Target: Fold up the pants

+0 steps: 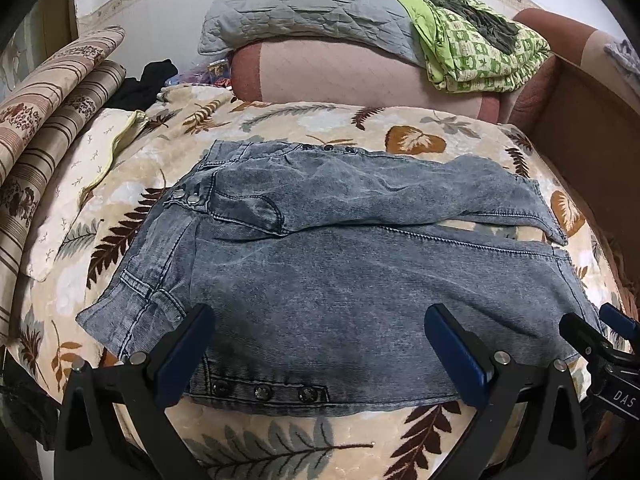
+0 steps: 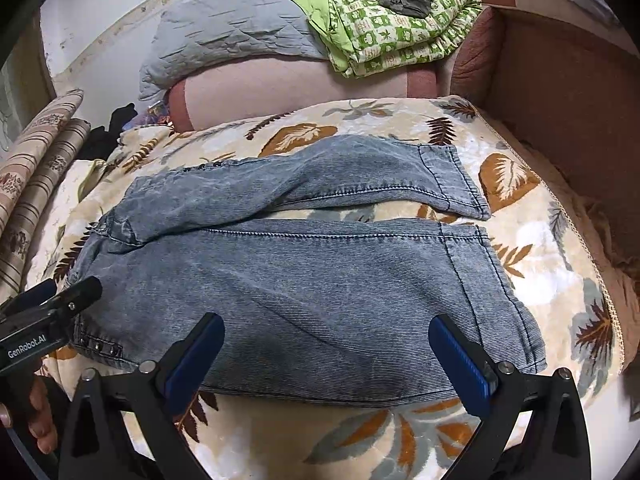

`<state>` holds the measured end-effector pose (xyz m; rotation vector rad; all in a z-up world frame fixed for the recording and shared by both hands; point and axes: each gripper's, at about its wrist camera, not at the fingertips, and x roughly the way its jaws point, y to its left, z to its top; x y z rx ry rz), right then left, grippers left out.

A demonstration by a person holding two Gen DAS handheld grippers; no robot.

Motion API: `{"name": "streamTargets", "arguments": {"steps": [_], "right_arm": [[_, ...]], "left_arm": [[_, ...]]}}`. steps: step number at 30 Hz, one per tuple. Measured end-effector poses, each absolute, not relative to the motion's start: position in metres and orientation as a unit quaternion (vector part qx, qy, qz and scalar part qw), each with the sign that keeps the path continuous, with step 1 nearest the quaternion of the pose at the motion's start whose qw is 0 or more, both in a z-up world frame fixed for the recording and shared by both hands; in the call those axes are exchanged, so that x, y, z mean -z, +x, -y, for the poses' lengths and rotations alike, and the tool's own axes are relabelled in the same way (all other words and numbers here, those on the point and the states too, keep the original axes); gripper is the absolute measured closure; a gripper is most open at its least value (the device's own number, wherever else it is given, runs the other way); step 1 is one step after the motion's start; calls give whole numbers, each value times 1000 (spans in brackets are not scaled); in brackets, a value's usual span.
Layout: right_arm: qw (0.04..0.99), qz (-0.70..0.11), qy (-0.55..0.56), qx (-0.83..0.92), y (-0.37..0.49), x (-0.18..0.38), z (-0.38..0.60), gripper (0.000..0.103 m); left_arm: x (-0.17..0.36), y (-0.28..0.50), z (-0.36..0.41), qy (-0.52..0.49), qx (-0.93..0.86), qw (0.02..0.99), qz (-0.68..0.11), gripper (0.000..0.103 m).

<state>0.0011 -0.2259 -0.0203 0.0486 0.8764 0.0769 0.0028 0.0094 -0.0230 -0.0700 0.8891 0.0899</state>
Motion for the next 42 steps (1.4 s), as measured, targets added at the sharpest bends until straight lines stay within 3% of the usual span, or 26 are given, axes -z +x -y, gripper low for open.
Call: {"name": "streamTargets", "arguments": {"steps": [15,26,35,36,37,38,42], "right_arm": [[898,-435,42,-46,0,24,226,0],[800,-515,307,-21,-20,88,351,1],[747,-481,458,35,-11,104,424,3],[753,-475,454,32,-11,101,425,9],[765,-471,439,32,-10,95,424,34],[771,-473,426,34,-5,92,424,55],[766,-490,414,38,7,102,428,58]], "left_arm": [[25,1,-23,-47,-45,899,-434,0],[74,-19,-189,-234,-218,821,-473,0],[98,-12,-207,-274,-215,802,-486,1],[96,-13,-208,-278,-214,805,-478,11],[94,-15,-210,-282,-216,808,-470,25],[94,-16,-212,-284,-215,808,-470,29],[93,-15,-223,-283,-235,800,-474,61]]}}
